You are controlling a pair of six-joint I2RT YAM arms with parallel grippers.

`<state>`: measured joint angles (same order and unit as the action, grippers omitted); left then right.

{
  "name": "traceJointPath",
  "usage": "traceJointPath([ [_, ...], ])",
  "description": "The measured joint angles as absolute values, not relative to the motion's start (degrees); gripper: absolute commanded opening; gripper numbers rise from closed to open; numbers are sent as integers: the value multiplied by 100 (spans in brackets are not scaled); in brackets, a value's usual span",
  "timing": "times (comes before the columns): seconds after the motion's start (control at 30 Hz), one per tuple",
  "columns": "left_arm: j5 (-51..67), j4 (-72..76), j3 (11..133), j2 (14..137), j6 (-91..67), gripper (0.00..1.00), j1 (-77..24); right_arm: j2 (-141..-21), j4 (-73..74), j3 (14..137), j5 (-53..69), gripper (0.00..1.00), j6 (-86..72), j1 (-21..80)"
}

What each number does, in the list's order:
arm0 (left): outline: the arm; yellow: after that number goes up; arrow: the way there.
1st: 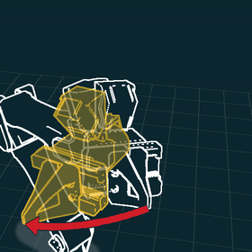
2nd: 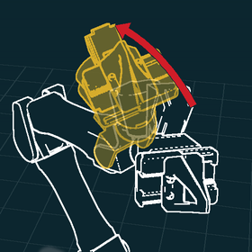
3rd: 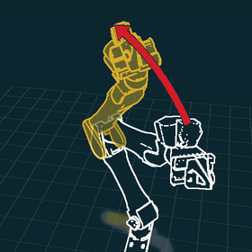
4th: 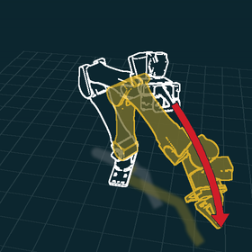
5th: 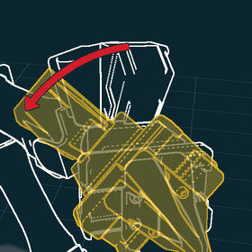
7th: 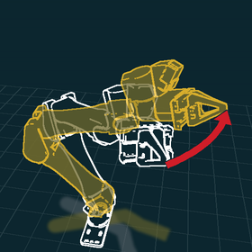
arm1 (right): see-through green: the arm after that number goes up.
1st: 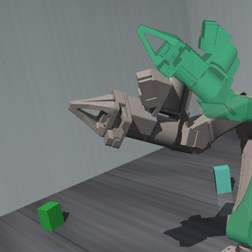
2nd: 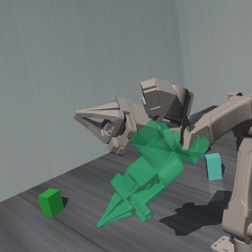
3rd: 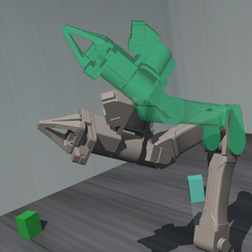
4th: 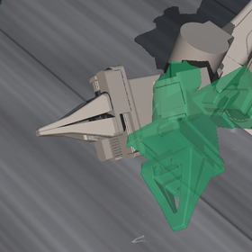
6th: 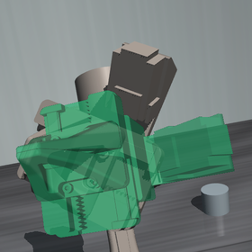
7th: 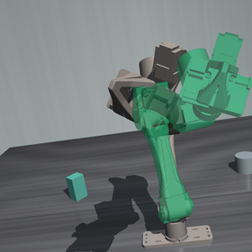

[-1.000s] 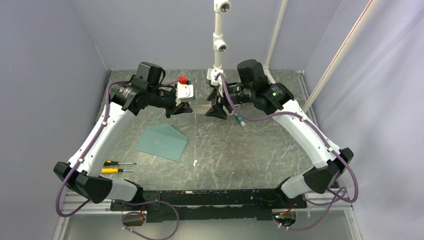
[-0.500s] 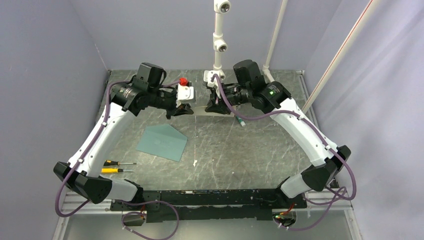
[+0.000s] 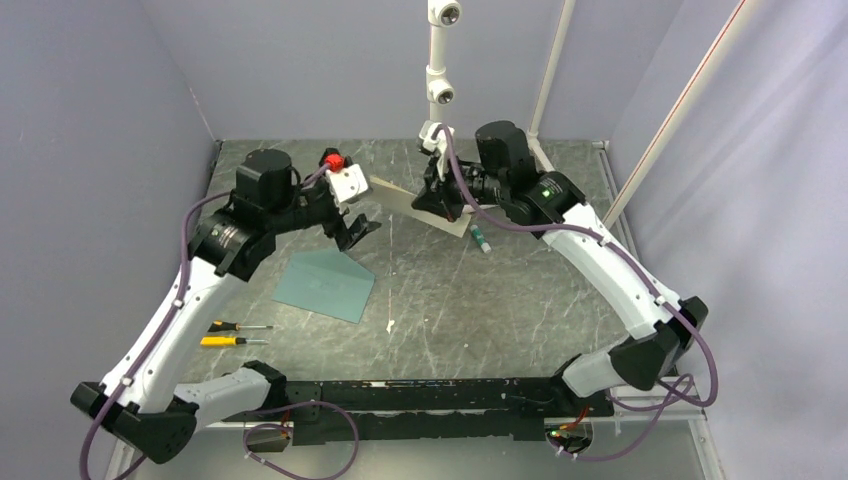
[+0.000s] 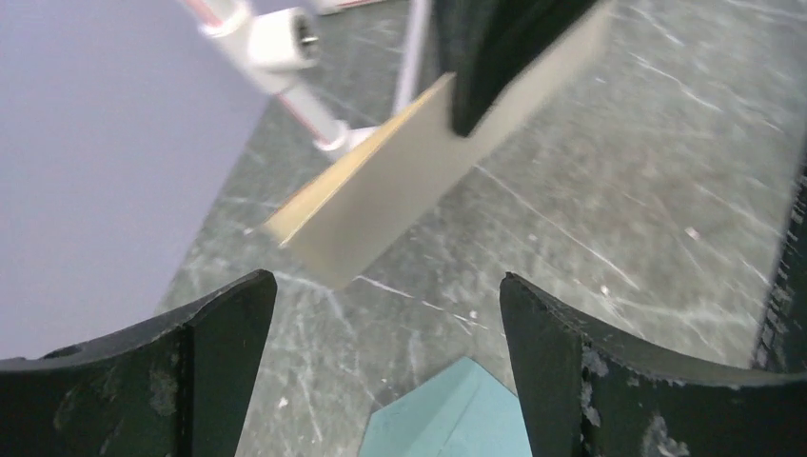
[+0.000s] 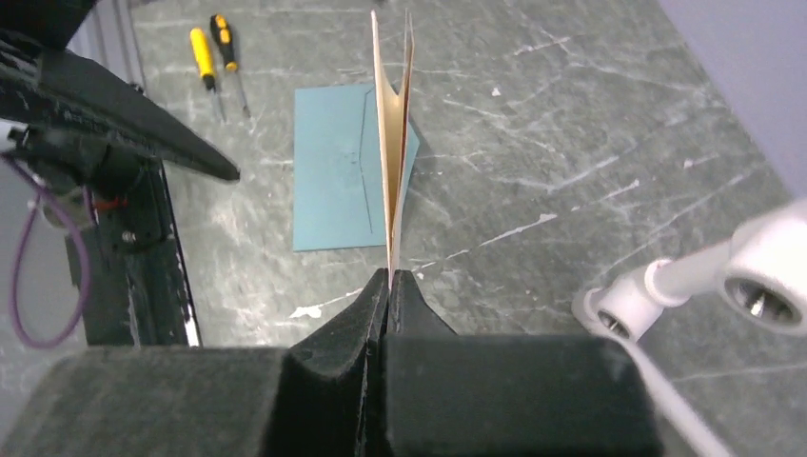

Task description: Place the letter into the envelope and seal it

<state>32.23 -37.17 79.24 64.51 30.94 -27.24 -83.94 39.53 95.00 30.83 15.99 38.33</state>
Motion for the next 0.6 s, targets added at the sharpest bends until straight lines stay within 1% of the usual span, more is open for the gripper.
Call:
traceJointPath([
  [0.13,2106,-2805,7537,6202,1977,93,-2724,-7867,2515,8276,2744,0,410,3791],
  [0.2,1562,-2657,7529,6267,1398,93,-2724,-7642,1975,7620,2552,0,-119,3802],
  [0.27,913,-2635,7520,6407,668,90,-2711,-7572,1605,7179,2246,0,-530,3837],
  [0.43,-156,-2698,6982,6831,-919,92,-2364,-7575,1284,6681,1649,0,-947,3892],
  [0.6,-484,-3216,6493,7568,-2182,92,-1245,-7575,1282,6678,1374,0,-974,3894],
])
